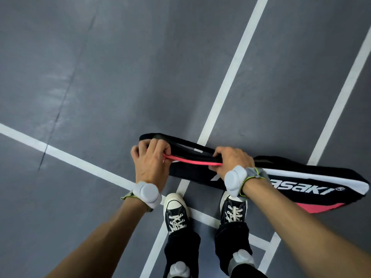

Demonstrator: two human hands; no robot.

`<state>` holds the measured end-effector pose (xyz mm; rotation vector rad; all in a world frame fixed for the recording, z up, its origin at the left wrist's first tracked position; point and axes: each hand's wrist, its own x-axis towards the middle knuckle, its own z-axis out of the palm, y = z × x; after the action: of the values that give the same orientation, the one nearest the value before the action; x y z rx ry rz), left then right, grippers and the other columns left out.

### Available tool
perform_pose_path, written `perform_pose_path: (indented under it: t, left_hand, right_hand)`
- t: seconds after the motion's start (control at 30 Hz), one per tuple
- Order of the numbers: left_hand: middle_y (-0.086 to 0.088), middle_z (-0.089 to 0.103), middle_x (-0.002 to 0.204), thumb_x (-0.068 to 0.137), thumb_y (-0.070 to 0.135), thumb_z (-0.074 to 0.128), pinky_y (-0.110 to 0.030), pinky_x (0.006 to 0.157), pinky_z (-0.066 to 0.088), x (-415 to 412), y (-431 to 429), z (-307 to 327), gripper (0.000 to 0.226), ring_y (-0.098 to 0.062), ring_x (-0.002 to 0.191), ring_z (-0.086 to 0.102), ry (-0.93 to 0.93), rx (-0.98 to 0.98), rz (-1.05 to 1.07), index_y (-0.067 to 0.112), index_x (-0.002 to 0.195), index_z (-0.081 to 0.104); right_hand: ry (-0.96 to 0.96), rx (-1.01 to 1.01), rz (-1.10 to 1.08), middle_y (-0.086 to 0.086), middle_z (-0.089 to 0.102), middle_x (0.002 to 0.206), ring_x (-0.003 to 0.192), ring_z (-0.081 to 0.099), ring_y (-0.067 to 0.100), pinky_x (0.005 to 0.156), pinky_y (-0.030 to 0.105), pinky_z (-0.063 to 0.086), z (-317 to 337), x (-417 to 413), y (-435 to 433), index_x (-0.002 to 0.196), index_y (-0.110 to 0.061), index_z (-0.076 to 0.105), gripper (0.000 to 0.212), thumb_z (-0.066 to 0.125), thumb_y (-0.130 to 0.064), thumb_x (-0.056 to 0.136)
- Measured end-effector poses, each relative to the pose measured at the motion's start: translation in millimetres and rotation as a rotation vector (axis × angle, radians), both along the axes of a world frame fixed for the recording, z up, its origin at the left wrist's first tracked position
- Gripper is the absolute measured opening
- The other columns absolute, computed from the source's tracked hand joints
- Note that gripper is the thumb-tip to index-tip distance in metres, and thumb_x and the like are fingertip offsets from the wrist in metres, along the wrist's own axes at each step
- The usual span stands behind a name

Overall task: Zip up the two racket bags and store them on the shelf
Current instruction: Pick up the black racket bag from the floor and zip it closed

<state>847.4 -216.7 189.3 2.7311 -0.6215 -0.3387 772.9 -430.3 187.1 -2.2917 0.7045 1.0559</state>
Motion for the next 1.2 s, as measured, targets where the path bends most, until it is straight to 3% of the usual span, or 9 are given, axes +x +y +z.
perform_pose_path:
  t: [0.13,0.3,0.43,0.53,0.67,0.73,0.87,1.03,1.2]
  left_hand:
    - [-0.003,0.058,0.119,0.065,0.021,0.088,-0.04,0.101,0.038,4.5,-23.1,57.1,0.053,-0.026,0.113,0.049,0.039,-0.198,0.016,0.011,0.106,0.057]
    - [-0.015,0.033,0.148,0.055,0.03,0.095,-0.033,0.114,0.027,20.2,-48.3,140.2,0.093,-0.033,0.137,0.033,0.158,-0.254,0.132,0.018,0.133,0.045]
    - [0.004,0.052,0.126,0.059,0.034,0.092,-0.007,0.101,0.034,33.7,-64.9,216.5,0.083,-0.008,0.118,0.049,0.316,-0.368,0.056,0.026,0.131,0.051]
    - [0.009,0.058,0.121,0.065,0.028,0.09,-0.019,0.098,0.045,39.9,-81.8,275.9,0.071,0.009,0.112,0.051,0.301,-0.411,0.021,0.034,0.127,0.055]
    - [0.005,0.048,0.126,0.067,0.02,0.092,-0.038,0.094,0.055,28.7,-112.9,361.5,0.073,-0.006,0.117,0.056,0.336,-0.561,0.147,0.04,0.118,0.043]
    - [0.004,0.051,0.12,0.068,0.022,0.091,-0.034,0.093,0.055,20.5,-129.5,399.6,0.066,-0.009,0.114,0.058,0.279,-0.585,0.124,0.041,0.111,0.045]
    - [0.022,0.066,0.103,0.072,0.016,0.087,-0.006,0.08,0.047,-0.8,-169.1,487.7,0.051,0.005,0.099,0.065,0.26,-0.628,0.105,0.044,0.097,0.052]
    - [0.012,0.071,0.101,0.077,-0.006,0.077,-0.024,0.088,0.055,-35.8,-211.6,583.8,0.044,-0.008,0.099,0.07,0.228,-0.734,-0.047,0.033,0.085,0.057]
    - [0.015,0.071,0.101,0.077,-0.011,0.074,-0.022,0.087,0.055,-77.0,-248.6,667.5,0.044,-0.005,0.103,0.069,0.155,-0.817,-0.271,0.029,0.082,0.057]
  right_hand:
    - [0.051,-0.041,-0.097,0.002,0.071,0.104,0.1,0.067,0.029,0.072,0.028,0.04,61.0,-15.5,-15.8,0.1,-0.033,0.061,0.032,0.078,-0.037,0.074]
    - [0.018,-0.112,-0.226,-0.001,0.073,0.097,0.094,0.069,0.028,0.069,0.027,0.045,149.4,-34.7,-38.2,0.099,-0.037,0.058,0.031,0.077,-0.034,0.074]
    - [0.005,-0.118,-0.311,-0.002,0.072,0.099,0.096,0.069,0.027,0.075,0.029,0.052,234.6,-43.5,-59.4,0.1,-0.038,0.059,0.032,0.078,-0.037,0.075]
    - [-0.003,-0.128,-0.397,-0.003,0.072,0.106,0.102,0.067,0.025,0.079,0.029,0.051,298.6,-51.8,-76.9,0.103,-0.037,0.061,0.032,0.078,-0.036,0.076]
    - [-0.027,-0.153,-0.525,-0.003,0.071,0.106,0.101,0.067,0.026,0.077,0.029,0.05,383.3,-66.3,-100.9,0.102,-0.038,0.062,0.031,0.078,-0.037,0.075]
    - [-0.043,-0.162,-0.578,-0.002,0.071,0.105,0.1,0.067,0.027,0.075,0.028,0.05,423.3,-75.1,-111.9,0.1,-0.037,0.062,0.029,0.077,-0.036,0.075]
    - [-0.059,-0.157,-0.688,0.001,0.071,0.104,0.097,0.068,0.028,0.076,0.029,0.052,507.7,-103.6,-135.7,0.102,-0.033,0.062,0.03,0.074,-0.034,0.075]
    - [-0.05,-0.156,-0.764,0.007,0.07,0.111,0.101,0.068,0.031,0.081,0.031,0.053,591.5,-144.6,-163.2,0.112,-0.026,0.065,0.037,0.071,-0.023,0.075]
    - [-0.076,-0.166,-0.873,0.011,0.07,0.116,0.106,0.067,0.032,0.088,0.035,0.055,663.5,-193.3,-178.5,0.112,-0.019,0.069,0.036,0.063,-0.01,0.077]
